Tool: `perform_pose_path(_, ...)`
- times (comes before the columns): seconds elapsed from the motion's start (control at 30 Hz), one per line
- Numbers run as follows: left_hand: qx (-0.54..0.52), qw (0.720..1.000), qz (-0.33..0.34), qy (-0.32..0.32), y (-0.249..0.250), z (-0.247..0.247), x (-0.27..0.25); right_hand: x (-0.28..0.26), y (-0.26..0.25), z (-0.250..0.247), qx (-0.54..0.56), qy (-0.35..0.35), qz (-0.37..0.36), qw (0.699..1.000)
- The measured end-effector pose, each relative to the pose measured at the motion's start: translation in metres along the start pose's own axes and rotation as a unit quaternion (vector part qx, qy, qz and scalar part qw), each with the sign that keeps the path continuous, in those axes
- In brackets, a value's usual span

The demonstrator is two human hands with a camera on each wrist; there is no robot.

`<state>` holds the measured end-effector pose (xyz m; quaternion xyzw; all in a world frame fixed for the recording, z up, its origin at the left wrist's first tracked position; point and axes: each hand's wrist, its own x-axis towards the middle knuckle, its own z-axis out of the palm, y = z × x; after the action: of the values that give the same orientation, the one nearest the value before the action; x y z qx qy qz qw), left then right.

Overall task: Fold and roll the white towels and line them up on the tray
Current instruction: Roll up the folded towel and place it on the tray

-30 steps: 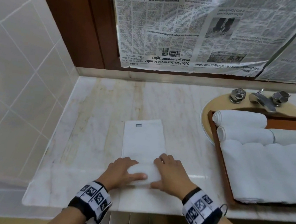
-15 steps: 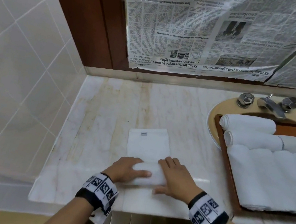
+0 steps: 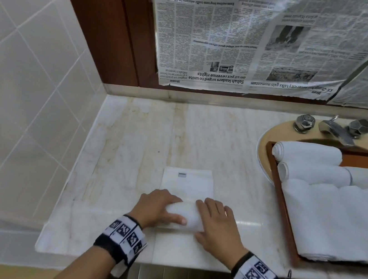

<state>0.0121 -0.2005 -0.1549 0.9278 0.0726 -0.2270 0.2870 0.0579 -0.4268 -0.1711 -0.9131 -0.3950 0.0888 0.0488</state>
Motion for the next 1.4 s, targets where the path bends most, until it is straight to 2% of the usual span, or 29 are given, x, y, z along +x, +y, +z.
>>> perform_pose_path(0.03, -0.025, 1.0, -0.007, -0.009, 0.001, -0.003, 0.005, 0.0, -0.001, 0.005, 0.009, 0.017, -0.003, 1.0)
perform_pose_path(0.07, -0.038, 0.999, -0.012, -0.011, 0.002, -0.005, 0.009, 0.005, 0.0, 0.001, 0.036, 0.005, 0.0, 0.999)
perform_pose_path(0.2, 0.015, 0.998, 0.043, 0.037, 0.01, 0.003, -0.008, 0.035, 0.02, -0.032, 0.201, -0.153, 0.073, 0.965)
perform_pose_path(0.3, -0.007, 0.998, 0.04, 0.038, 0.003, 0.015, -0.019, 0.038, 0.027, -0.045, 0.213, -0.223, 0.07, 0.949)
perform_pose_path(0.37, -0.069, 0.998, 0.013, -0.008, 0.004, 0.008, -0.016, 0.023, 0.024, -0.041, 0.196, -0.206, 0.068, 0.956)
perform_pose_path(0.43, -0.078, 0.995, 0.0, -0.068, 0.008, -0.002, -0.008, 0.0, 0.017, -0.03, 0.119, -0.104, 0.05, 0.986)
perform_pose_path(0.53, -0.081, 0.991, -0.03, -0.106, 0.01, -0.007, 0.0, -0.018, 0.008, -0.011, 0.014, -0.046, 0.004, 0.999)
perform_pose_path(0.6, -0.053, 0.995, -0.024, -0.076, 0.008, -0.001, 0.0, -0.008, 0.008, -0.011, 0.019, -0.052, 0.0, 0.998)
perform_pose_path(0.67, 0.022, 1.0, 0.017, -0.007, 0.011, 0.009, -0.009, 0.01, 0.013, -0.024, 0.072, -0.118, 0.025, 0.99)
perform_pose_path(0.73, 0.054, 0.995, 0.05, 0.065, 0.018, 0.021, -0.016, 0.025, 0.017, -0.037, 0.131, -0.188, 0.057, 0.972)
perform_pose_path(0.8, 0.051, 0.994, 0.057, 0.084, 0.021, 0.029, -0.02, 0.032, 0.02, -0.042, 0.184, -0.209, 0.078, 0.957)
perform_pose_path(0.9, -0.01, 0.999, 0.03, 0.036, 0.007, 0.02, -0.008, 0.017, 0.02, -0.045, 0.239, -0.166, 0.091, 0.952)
perform_pose_path(0.97, -0.04, 0.999, 0.024, -0.009, 0.0, 0.002, 0.005, 0.004, 0.015, -0.043, 0.136, -0.129, 0.048, 0.981)
perform_pose_path(1.03, -0.034, 0.998, 0.02, -0.051, 0.0, -0.013, 0.015, 0.0, 0.01, -0.04, 0.046, -0.111, 0.025, 0.992)
perform_pose_path(1.07, -0.033, 0.997, 0.012, -0.069, 0.003, -0.019, 0.017, 0.004, 0.009, -0.038, 0.043, -0.115, 0.034, 0.992)
perform_pose_path(1.13, -0.027, 0.995, 0.0, -0.093, 0.008, -0.025, 0.023, 0.016, 0.013, -0.036, 0.115, -0.14, 0.074, 0.981)
perform_pose_path(1.23, 0.0, 0.996, -0.008, -0.091, 0.018, -0.03, 0.027, 0.034, 0.026, -0.04, 0.217, -0.187, 0.123, 0.95)
perform_pose_path(1.33, -0.004, 0.992, -0.033, -0.123, 0.022, -0.035, 0.027, 0.041, 0.031, -0.044, 0.228, -0.219, 0.145, 0.938)
perform_pose_path(1.4, 0.009, 0.986, -0.021, -0.164, 0.023, -0.033, 0.024, 0.04, 0.03, -0.044, 0.224, -0.246, 0.151, 0.931)
